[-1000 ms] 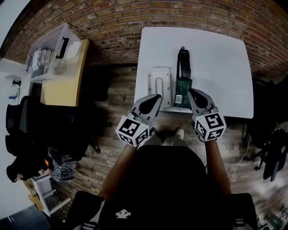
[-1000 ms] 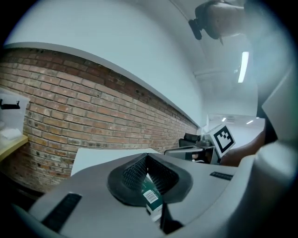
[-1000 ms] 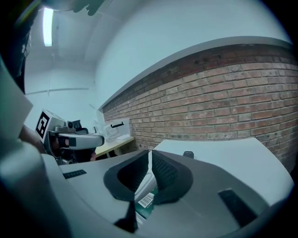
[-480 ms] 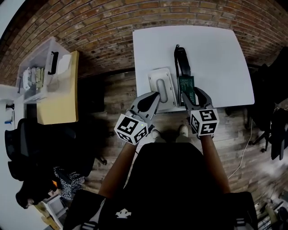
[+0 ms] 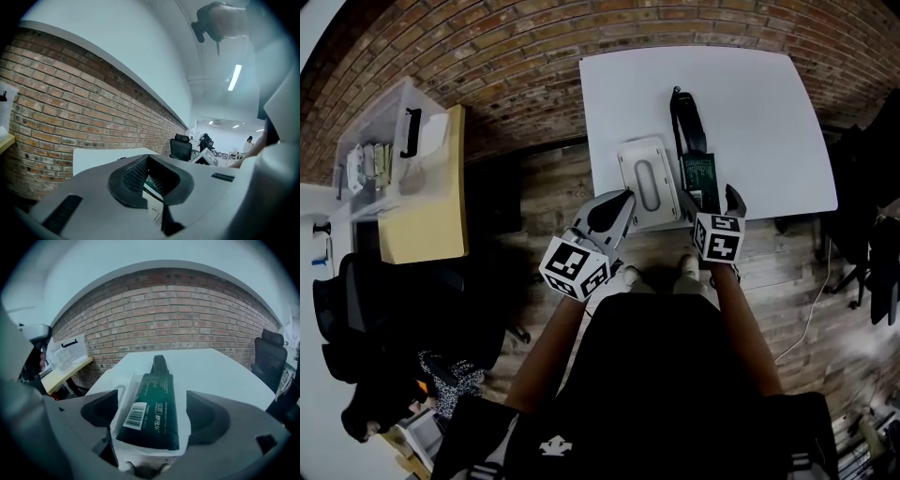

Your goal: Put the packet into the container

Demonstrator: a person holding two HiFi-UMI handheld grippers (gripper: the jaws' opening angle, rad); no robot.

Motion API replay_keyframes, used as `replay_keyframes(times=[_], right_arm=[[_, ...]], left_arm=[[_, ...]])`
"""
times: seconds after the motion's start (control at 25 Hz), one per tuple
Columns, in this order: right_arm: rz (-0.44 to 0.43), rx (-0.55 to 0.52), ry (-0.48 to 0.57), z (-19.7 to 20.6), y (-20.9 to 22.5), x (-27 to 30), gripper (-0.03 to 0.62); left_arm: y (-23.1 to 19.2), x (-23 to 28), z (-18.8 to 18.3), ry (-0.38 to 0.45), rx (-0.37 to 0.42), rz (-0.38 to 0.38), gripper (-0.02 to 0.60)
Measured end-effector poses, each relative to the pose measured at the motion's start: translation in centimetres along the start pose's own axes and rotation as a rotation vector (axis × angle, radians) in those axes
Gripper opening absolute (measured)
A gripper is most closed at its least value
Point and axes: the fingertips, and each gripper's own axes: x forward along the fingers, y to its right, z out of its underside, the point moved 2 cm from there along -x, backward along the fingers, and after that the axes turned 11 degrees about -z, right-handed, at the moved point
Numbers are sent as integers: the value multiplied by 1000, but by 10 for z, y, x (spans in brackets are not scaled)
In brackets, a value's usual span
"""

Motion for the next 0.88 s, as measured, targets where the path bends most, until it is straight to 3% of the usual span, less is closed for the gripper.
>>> replay_keyframes(times=[0.44,0.88], right_arm=[[59,35,-110,30,8,24,437],[73,52,-166,35,11,28,414]], left_arm=[[-5,-5,2,-13,13,-4,6],[-10,-13,1,-6,15,-21,6]])
